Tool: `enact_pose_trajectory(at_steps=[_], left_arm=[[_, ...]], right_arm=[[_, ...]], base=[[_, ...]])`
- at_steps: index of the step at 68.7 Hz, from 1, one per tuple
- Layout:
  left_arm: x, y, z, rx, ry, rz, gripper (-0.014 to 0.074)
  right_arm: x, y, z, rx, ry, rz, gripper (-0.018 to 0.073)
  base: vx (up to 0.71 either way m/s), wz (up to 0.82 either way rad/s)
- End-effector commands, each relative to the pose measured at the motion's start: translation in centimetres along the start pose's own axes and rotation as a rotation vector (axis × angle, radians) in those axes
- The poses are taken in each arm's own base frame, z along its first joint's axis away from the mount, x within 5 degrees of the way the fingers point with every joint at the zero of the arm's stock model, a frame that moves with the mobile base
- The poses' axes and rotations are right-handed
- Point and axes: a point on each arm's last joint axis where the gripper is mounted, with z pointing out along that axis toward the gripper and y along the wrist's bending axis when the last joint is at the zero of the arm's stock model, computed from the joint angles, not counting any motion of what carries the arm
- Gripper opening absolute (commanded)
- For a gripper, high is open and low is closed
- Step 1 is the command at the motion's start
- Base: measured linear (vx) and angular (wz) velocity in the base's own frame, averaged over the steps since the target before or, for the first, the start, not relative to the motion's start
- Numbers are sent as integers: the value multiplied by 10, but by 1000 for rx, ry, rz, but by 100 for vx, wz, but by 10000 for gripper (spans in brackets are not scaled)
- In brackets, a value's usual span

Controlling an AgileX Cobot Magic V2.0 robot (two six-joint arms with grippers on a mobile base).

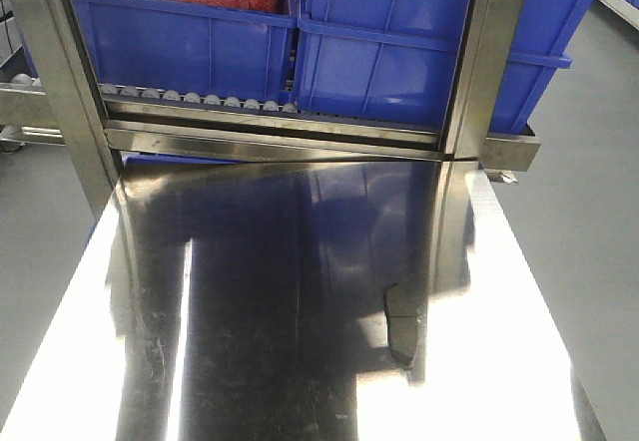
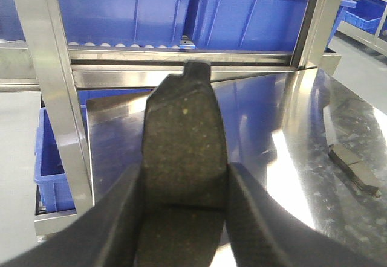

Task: Move and align brake pads A on conveyor
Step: 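Lower the right gripper over the other brake pad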

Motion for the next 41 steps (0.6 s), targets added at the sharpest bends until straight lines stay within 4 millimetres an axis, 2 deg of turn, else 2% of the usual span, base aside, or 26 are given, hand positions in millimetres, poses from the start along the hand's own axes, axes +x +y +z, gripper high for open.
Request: enact_pose_trajectory(at_steps=[1, 9, 22, 32, 41], left_arm=[[-15, -3, -3, 29, -104, 15, -6], [-15, -3, -3, 29, -104, 15, -6], [-15, -3, -3, 29, -104, 15, -6], [-15, -3, -3, 29, -104, 15, -6], [-15, -3, -3, 29, -104, 15, -6]], right_arm=[[-16, 0, 12, 1, 20, 17, 432], [-25, 0, 40, -19, 262, 24, 432], [-35, 4, 97, -74, 659, 88, 432], [-24, 4, 137, -84, 868, 101, 432], [-9, 2, 165, -78, 946, 110, 432]], base=[[0, 0], [0, 0], [0, 0], [0, 0], [0, 0]])
